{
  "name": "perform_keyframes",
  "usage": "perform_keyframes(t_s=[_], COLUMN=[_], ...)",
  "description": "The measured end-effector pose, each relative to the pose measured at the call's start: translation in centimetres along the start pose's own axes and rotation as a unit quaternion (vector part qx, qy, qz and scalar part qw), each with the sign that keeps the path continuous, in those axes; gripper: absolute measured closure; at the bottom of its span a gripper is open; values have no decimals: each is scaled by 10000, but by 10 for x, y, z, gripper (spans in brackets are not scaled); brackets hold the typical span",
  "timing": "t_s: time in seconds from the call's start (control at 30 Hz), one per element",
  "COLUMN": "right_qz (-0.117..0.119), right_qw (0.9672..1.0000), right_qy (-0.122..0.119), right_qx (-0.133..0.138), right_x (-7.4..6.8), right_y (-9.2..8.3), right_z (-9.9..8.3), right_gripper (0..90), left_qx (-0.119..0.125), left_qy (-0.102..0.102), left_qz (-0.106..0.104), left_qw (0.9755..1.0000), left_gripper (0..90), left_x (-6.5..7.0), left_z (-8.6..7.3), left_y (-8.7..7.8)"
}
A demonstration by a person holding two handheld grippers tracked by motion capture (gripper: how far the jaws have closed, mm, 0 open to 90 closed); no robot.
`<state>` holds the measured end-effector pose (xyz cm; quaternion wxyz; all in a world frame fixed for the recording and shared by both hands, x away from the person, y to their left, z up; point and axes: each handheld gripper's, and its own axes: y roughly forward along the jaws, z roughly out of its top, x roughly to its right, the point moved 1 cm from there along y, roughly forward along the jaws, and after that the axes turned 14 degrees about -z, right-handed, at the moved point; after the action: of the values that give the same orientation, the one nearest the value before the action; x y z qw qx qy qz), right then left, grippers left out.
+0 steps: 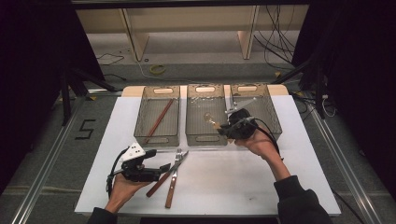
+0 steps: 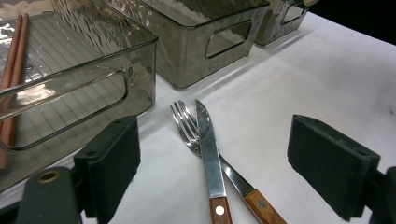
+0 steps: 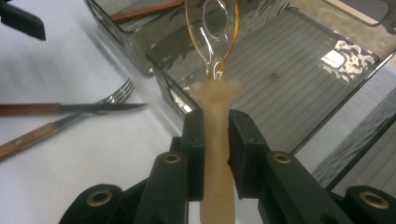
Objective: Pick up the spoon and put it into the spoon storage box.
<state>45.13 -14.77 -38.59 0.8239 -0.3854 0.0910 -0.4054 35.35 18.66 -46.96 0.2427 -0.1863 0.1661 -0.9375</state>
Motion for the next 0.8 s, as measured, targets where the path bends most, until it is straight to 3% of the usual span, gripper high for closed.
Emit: perform_keyframes(t_s=[0.47,0.8], right_qz=[-160,-308], right_qw=[9998,9991], right_qy=[137,291], right_qx=[49,-52], right_x=[3,12], right_y=[17,32], right_z=[32,42], right_gripper=[779,779], left_qx=[-18,-16], left_qy=[-8,-11], left_qz=[-7,-12], left_qw=[10000,10000], left_gripper=[167,168], left_x=[1,2], left_z=[-1,-1], left_y=[-2,-3])
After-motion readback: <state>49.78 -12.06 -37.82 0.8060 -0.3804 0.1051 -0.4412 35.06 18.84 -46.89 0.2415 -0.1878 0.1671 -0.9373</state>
